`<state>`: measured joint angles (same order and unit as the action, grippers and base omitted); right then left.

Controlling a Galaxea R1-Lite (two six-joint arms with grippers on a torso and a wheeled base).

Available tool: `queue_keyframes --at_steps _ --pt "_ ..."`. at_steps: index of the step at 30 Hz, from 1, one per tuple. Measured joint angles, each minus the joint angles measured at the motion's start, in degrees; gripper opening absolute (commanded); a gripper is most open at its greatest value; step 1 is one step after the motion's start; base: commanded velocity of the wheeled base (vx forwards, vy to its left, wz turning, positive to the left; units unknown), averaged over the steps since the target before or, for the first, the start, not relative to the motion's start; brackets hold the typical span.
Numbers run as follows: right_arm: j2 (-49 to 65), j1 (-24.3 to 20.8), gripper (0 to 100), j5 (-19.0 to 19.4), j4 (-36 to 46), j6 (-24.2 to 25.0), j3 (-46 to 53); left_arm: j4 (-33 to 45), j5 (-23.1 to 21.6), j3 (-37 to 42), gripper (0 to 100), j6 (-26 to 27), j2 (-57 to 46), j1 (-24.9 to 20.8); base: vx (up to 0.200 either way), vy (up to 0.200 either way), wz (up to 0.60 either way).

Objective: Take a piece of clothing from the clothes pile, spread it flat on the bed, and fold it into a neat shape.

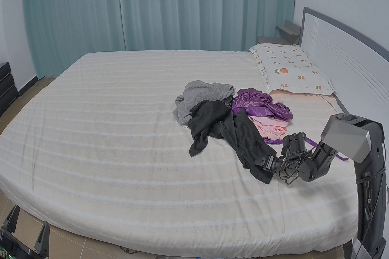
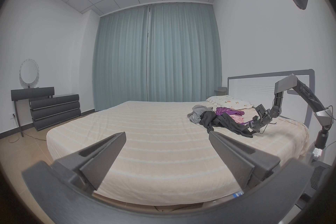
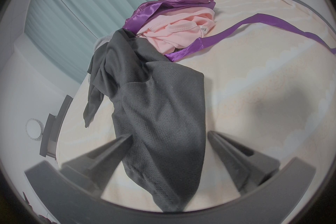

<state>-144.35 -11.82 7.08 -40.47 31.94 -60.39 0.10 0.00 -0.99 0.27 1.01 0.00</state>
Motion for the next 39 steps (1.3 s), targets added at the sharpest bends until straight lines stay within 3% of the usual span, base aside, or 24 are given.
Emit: queue_keyframes --at_steps 16,23,30,39 --pt "3.94 0.17 0 -1.01 0.02 0.55 3.54 0.0 0.0 0.0 100 0.0 0.0 0.0 0.0 0.0 0.0" --pt "11.24 0.04 0 3.54 -0.91 4.53 10.4 0.0 0.0 0.0 100 0.0 0.0 0.0 0.0 0.0 0.0" --pt "20.24 -0.11 0 8.59 -11.64 9.14 20.15 0.0 -0.02 -0.02 100 0.13 0.0 0.0 0.0 0.0 0.0" --pt "31.06 -1.87 0 9.78 -24.72 12.56 29.28 -0.02 -0.6 -0.02 100 0.11 0.0 0.02 0.0 0.0 0.0"
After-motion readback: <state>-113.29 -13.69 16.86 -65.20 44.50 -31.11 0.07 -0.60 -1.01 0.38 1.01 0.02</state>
